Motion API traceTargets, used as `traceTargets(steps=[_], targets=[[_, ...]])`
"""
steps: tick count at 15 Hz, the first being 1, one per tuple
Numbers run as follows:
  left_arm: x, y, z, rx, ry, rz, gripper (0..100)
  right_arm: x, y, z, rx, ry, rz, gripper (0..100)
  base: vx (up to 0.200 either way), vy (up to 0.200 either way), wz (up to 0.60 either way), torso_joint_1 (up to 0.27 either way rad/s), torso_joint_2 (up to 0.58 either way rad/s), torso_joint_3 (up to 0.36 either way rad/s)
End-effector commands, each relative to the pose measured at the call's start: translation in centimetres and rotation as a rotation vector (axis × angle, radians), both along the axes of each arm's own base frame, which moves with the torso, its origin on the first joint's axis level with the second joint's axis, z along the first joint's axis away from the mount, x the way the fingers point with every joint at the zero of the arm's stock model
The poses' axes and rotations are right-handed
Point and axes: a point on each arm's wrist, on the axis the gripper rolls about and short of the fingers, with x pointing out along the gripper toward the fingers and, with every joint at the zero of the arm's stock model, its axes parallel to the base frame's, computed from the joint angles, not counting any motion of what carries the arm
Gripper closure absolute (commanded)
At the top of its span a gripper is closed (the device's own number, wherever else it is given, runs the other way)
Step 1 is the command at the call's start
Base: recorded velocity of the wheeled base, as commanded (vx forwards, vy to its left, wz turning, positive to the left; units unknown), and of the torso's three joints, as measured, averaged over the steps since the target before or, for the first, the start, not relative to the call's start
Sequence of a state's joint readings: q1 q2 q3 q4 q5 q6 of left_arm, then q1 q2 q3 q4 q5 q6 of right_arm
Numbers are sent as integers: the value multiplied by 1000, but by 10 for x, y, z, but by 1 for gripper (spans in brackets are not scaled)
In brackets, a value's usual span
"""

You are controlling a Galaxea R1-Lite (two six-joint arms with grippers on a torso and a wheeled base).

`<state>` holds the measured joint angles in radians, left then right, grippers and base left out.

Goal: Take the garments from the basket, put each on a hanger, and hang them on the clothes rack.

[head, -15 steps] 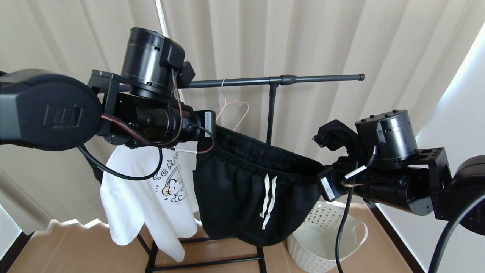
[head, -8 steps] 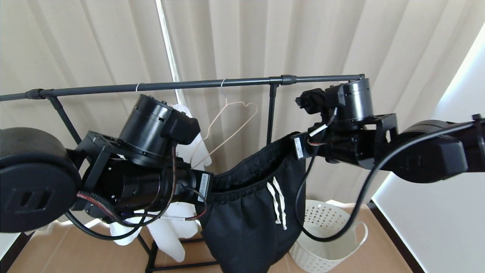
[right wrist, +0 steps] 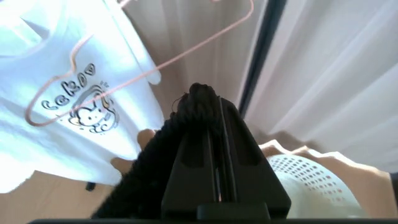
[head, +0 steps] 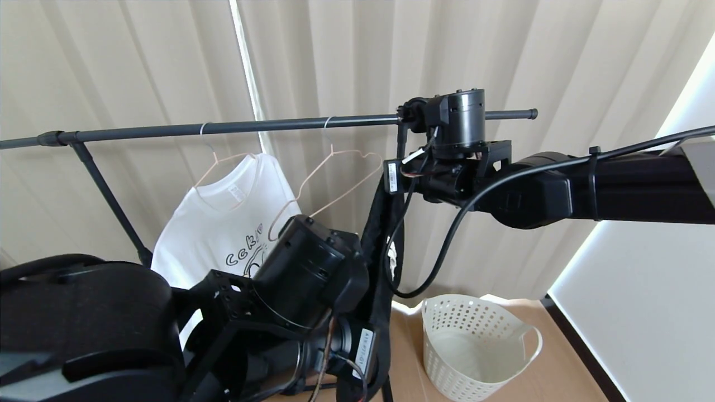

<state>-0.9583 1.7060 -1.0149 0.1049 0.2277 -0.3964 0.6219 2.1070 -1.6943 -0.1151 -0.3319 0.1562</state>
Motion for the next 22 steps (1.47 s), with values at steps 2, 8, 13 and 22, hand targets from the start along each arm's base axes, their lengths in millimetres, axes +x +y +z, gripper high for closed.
traceTargets(steps=[2, 8, 13, 22], targets=[[-13, -19, -8, -37, 35, -52, 100, 14, 15, -2, 53, -20, -3, 100, 0, 0, 0, 0, 0, 0], [-14, -29, -8, -123, 24, -37, 100, 16, 20, -8, 55, -10, 1, 100, 0, 0, 0, 0, 0, 0], [-5, 1, 6, -149, -17, 64, 100, 13, -13, 8, 131, 47, -86, 100, 0, 0, 0, 0, 0, 0], [98, 55, 44, -206, -372, 299, 100, -44, -49, 2, 38, 28, -293, 100, 0, 0, 0, 0, 0, 0]])
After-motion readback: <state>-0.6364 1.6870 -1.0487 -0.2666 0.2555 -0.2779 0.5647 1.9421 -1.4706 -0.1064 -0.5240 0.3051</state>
